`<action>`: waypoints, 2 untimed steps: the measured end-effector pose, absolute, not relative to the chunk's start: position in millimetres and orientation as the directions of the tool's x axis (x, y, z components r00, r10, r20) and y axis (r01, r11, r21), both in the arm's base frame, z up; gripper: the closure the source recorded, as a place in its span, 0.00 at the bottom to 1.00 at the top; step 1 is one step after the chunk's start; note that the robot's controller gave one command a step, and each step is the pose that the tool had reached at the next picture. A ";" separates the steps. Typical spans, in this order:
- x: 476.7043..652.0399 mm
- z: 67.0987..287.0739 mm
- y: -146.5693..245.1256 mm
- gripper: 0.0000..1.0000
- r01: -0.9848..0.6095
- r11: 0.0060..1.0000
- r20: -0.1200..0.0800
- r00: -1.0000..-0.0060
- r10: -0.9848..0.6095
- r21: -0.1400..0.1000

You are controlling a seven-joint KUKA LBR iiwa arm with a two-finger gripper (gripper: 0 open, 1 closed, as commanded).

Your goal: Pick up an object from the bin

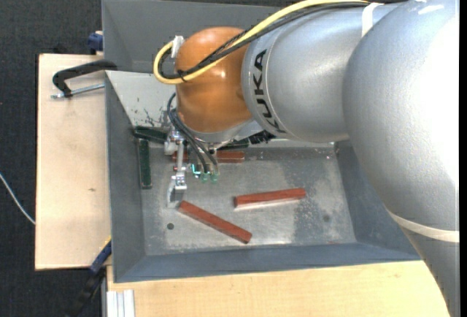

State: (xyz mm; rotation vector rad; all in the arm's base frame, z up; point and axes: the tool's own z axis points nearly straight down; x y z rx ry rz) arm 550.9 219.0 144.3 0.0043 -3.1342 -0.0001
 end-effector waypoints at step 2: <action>530.6 116.1 189.0 0.00 -0.060 0.998 -0.002 -0.998 -0.060 0.002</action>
Offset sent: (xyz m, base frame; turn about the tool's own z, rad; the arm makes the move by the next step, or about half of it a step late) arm -0.0316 -0.0454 -0.0446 -0.0810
